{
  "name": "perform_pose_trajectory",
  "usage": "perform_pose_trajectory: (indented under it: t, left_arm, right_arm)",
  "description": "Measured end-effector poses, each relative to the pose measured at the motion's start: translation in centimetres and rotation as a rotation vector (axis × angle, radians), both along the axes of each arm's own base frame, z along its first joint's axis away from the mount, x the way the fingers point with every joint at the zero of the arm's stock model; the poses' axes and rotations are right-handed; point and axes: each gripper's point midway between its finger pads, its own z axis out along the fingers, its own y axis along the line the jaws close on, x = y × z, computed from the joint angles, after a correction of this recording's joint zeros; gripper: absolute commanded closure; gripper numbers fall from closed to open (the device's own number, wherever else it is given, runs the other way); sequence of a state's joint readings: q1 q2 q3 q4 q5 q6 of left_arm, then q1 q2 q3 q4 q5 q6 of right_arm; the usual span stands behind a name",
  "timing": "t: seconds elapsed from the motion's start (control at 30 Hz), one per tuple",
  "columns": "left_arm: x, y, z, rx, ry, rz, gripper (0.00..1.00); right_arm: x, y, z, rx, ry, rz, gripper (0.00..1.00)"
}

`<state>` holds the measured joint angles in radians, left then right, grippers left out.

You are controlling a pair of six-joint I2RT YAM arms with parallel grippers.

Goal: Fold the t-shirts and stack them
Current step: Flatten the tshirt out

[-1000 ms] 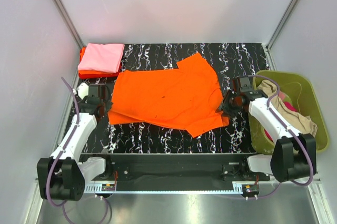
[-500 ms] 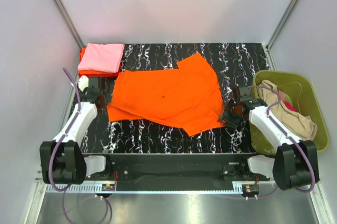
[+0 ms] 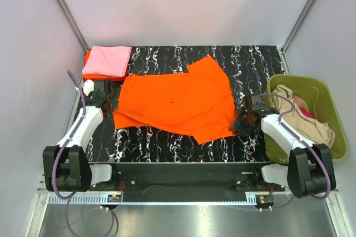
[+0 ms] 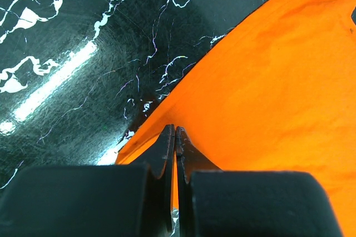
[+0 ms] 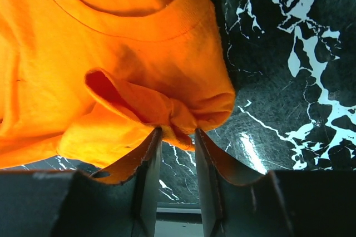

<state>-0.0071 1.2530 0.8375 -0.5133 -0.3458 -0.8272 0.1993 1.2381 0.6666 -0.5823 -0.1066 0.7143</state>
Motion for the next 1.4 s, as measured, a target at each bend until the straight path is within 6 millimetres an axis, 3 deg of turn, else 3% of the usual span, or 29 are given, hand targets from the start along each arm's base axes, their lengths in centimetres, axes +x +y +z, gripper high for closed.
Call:
perform_pose_trajectory:
  t: [0.33, 0.67, 0.8, 0.9, 1.07, 1.17, 1.23, 1.3, 1.4]
  left_arm:
    - [0.2, 0.0, -0.1, 0.000, 0.003, -0.001, 1.00]
    - [0.3, 0.0, -0.1, 0.004, 0.002, -0.006, 1.00]
    - [0.3, 0.0, -0.1, 0.004, 0.002, -0.006, 1.00]
    - [0.3, 0.0, -0.1, 0.004, 0.002, -0.006, 1.00]
    - [0.3, 0.0, -0.1, 0.004, 0.002, -0.008, 1.00]
    - [0.2, -0.2, 0.4, 0.003, -0.004, -0.026, 1.00]
    - [0.3, -0.4, 1.7, 0.002, -0.034, -0.044, 1.00]
    - [0.5, -0.4, 4.1, 0.006, -0.100, -0.058, 1.00]
    - [1.0, -0.4, 9.7, 0.021, -0.249, -0.074, 1.00]
  right_arm:
    - [-0.3, 0.2, 0.2, 0.018, -0.024, 0.009, 0.70]
    - [-1.1, 0.4, 0.0, 0.037, -0.032, 0.021, 0.68]
    - [-1.4, 0.5, 0.1, 0.046, -0.040, 0.026, 0.77]
    - [-1.3, 0.5, 0.3, 0.048, -0.058, 0.032, 0.98]
    - [-1.3, 0.8, 0.8, 0.065, -0.080, 0.037, 1.00]
    - [-1.1, 1.1, 2.3, 0.089, -0.138, 0.043, 1.00]
    - [-0.7, 1.1, 4.3, 0.099, -0.187, 0.043, 1.00]
    - [0.2, 1.3, 7.0, 0.112, -0.250, 0.042, 1.00]
    - [1.7, 1.7, 11.6, 0.138, -0.352, 0.041, 1.00]
